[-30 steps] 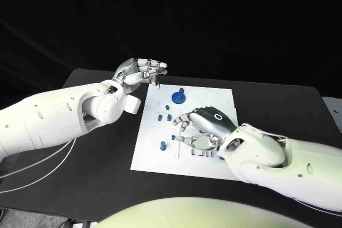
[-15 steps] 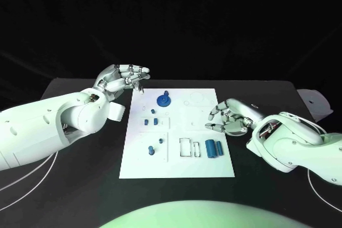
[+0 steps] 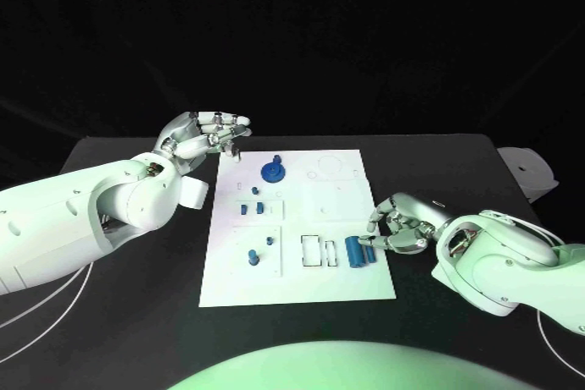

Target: Assemble the parts on the task board

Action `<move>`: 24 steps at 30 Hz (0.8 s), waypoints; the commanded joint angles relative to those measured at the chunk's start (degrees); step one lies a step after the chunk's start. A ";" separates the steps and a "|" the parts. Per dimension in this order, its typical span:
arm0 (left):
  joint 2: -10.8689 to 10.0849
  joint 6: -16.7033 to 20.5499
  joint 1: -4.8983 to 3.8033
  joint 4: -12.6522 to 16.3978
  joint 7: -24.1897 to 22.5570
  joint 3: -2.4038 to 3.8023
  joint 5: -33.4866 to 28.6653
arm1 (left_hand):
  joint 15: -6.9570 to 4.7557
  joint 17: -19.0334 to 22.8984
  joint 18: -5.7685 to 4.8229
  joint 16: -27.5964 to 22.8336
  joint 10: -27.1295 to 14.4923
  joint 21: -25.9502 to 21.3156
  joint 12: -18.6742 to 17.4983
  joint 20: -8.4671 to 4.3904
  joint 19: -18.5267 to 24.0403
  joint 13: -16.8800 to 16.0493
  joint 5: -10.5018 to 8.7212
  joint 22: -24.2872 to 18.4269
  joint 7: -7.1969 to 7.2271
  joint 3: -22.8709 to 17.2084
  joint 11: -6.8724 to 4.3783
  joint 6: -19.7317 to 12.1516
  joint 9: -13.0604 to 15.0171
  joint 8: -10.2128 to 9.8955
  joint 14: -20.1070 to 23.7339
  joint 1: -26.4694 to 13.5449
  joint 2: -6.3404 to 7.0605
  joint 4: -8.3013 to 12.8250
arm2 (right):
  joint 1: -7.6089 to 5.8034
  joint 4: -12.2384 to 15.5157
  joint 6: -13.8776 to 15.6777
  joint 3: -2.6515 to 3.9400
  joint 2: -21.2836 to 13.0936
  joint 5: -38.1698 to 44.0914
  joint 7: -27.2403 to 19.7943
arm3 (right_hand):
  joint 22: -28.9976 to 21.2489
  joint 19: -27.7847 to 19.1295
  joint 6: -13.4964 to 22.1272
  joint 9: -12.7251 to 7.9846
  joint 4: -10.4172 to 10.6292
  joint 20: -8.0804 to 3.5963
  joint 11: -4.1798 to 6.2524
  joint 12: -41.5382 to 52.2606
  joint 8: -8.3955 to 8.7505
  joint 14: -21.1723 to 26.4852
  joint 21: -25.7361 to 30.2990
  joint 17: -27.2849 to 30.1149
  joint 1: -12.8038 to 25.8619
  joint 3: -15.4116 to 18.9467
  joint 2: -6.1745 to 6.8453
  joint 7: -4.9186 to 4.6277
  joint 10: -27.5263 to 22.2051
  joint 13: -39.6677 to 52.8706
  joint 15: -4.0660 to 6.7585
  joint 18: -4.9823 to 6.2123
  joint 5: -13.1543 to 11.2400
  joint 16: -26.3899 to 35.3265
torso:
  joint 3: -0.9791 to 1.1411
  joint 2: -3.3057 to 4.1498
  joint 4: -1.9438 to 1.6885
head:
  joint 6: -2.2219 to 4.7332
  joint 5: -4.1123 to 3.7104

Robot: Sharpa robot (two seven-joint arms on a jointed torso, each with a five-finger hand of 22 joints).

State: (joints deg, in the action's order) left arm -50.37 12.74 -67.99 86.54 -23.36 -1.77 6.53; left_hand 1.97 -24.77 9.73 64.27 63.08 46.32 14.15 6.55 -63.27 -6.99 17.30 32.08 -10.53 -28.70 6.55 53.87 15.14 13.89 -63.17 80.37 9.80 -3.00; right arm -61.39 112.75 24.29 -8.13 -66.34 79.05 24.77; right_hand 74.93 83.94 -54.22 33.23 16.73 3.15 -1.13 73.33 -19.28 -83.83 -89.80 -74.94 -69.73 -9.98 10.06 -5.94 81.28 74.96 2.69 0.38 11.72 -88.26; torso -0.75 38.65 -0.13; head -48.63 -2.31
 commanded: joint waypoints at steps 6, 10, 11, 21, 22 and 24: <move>-0.18 -0.85 -0.02 0.27 -0.34 0.00 -0.17 | -0.18 0.05 0.81 -0.11 -0.44 -0.04 0.33 -0.01 0.21 -0.07 0.19 0.06 -0.17 -0.07 -0.06 -0.35 0.03 0.24 0.32 -0.17 -0.40 0.17 | 1.56 0.42 -0.65 -0.06 1.27 4.59 4.35 | 15.07 6.06 0.14 0.17 0.03 -0.06 -0.01 0.42 -0.47 -5.38 -0.20 -10.95 1.07 0.85 -0.18 0.30 0.28 2.81 0.14 -0.38 0.77 -0.24 | -0.11 0.07 0.06 | -0.27 0.10; -0.25 -0.23 -0.02 0.29 -0.84 -0.01 -0.17 | -0.19 0.09 0.83 -0.06 -0.48 -0.05 0.49 0.00 0.22 -0.11 0.24 0.07 -0.13 -0.19 -0.10 -0.32 0.05 0.31 0.31 -0.17 -0.59 0.18 | 1.86 0.41 -0.45 -0.07 1.79 6.14 4.67 | 15.07 6.06 0.13 0.22 0.03 -0.07 0.00 0.40 -0.53 -5.36 -0.20 -10.88 1.19 1.04 -0.30 0.31 0.26 2.83 0.15 -0.38 0.88 -0.21 | -0.11 0.06 0.03 | -0.34 -0.06; -0.28 -0.14 -0.02 0.27 -0.90 -0.01 -0.17 | -0.19 0.09 0.83 -0.06 -0.48 -0.05 0.49 0.00 0.22 -0.11 0.24 0.07 -0.13 -0.19 -0.10 -0.32 0.05 0.31 0.31 -0.17 -0.59 0.18 | 1.90 0.39 -0.49 -0.07 1.90 6.37 4.71 | 15.07 6.06 0.12 0.23 0.03 -0.07 0.01 0.46 -0.54 -5.36 -0.20 -10.88 1.20 1.06 -0.32 0.32 0.30 2.88 0.15 -0.38 0.91 -0.21 | -0.12 0.06 0.04 | -0.33 -0.07; -0.37 -0.19 -0.02 0.28 -0.96 -0.01 -0.18 | -0.20 0.10 0.83 -0.04 -0.49 -0.05 0.54 -0.01 0.22 -0.12 0.23 0.07 -0.14 -0.19 -0.10 -0.32 0.06 0.33 0.29 -0.20 -0.59 0.18 | 2.31 -0.40 -1.60 -0.07 3.18 7.12 4.87 | 15.07 6.06 -0.01 0.30 -0.01 -0.08 0.05 0.67 -0.66 -5.35 -0.20 -10.84 1.25 1.24 -0.41 0.37 0.41 3.06 0.16 -0.38 1.01 -0.20 | -0.01 0.08 0.08 | -0.42 0.15; -0.38 -0.20 -0.02 0.28 -0.95 -0.01 -0.18 | -0.20 0.10 0.83 -0.04 -0.49 -0.05 0.54 -0.01 0.22 -0.12 0.23 0.07 -0.14 -0.19 -0.10 -0.32 0.06 0.33 0.29 -0.20 -0.59 0.18 | 2.36 -0.51 -1.71 -0.07 3.36 7.14 4.88 | 15.07 6.06 -0.03 0.31 -0.02 -0.08 0.05 0.70 -0.68 -5.35 -0.20 -10.83 1.24 1.26 -0.41 0.38 0.42 3.08 0.17 -0.38 1.01 -0.20 | -0.02 0.08 0.07 | -0.39 0.18; -0.39 -0.21 -0.02 0.29 -0.95 -0.01 -0.18 | -0.20 0.10 0.83 -0.04 -0.49 -0.05 0.54 -0.01 0.22 -0.12 0.23 0.07 -0.14 -0.19 -0.10 -0.32 0.06 0.33 0.29 -0.20 -0.59 0.18 | 2.51 -0.80 -1.92 -0.07 3.84 7.26 4.89 | 15.07 6.06 -0.03 0.31 -0.02 -0.08 0.05 0.70 -0.68 -5.35 -0.20 -10.83 1.24 1.26 -0.41 0.38 0.42 3.08 0.17 -0.38 1.01 -0.20 | -0.03 0.07 0.07 | -0.38 0.19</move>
State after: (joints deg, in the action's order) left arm -50.80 12.85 -67.99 86.65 -23.53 -1.81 6.53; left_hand 1.97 -24.72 9.73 64.27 63.08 46.32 14.37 6.55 -63.27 -7.05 17.30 32.07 -10.53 -28.70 6.55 53.87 15.14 13.89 -63.17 80.37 9.80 -3.00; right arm -59.01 112.08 23.74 -8.18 -62.72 84.81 29.06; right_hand 74.91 83.91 -54.23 33.47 16.75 3.18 -1.13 73.77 -19.72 -83.83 -89.79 -74.92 -69.07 -9.08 9.65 -5.95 81.28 74.95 2.68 0.38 12.43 -88.26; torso -0.79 38.71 -0.04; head -49.02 -2.15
